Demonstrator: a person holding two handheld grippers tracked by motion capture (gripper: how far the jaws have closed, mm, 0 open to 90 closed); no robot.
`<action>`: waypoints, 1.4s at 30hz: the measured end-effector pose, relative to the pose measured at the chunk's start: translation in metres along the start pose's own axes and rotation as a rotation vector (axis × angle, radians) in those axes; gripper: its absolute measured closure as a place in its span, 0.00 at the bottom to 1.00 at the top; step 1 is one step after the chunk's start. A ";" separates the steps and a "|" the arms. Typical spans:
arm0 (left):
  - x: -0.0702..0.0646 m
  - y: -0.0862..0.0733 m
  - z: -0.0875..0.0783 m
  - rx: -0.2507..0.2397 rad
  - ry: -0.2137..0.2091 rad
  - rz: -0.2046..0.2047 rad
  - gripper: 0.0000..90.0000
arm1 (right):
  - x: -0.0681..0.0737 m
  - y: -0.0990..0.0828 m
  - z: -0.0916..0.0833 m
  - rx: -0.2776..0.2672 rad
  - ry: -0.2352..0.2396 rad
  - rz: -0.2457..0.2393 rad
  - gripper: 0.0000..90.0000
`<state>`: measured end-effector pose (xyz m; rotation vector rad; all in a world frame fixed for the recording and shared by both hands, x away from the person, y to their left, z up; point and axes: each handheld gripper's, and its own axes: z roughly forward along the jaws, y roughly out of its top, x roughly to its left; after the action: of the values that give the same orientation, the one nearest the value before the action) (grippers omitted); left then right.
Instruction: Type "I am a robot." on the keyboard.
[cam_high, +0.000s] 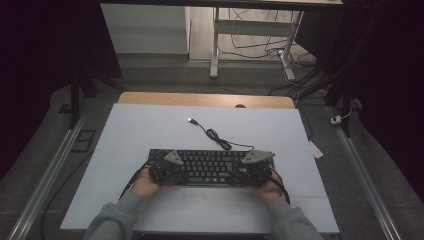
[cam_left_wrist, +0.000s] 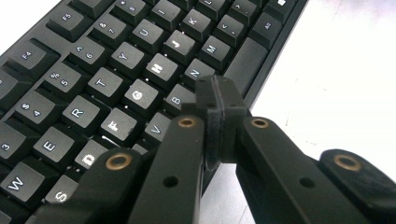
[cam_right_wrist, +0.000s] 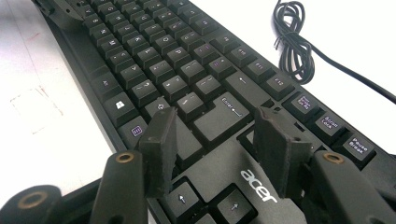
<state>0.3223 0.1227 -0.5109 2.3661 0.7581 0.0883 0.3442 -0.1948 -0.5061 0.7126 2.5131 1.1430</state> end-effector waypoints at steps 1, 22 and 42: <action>0.000 0.000 0.000 0.000 0.000 -0.002 0.99 | 0.000 0.000 0.000 0.000 0.000 0.000 0.56; 0.015 -0.006 -0.034 -0.168 0.051 -0.112 0.91 | 0.000 0.000 0.000 0.001 -0.003 0.001 0.56; 0.026 -0.010 -0.044 -0.213 0.176 -0.218 0.46 | 0.000 0.000 0.001 0.006 -0.002 0.000 0.56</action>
<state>0.3285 0.1675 -0.4856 2.0803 1.0334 0.2736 0.3447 -0.1948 -0.5066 0.7146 2.5162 1.1344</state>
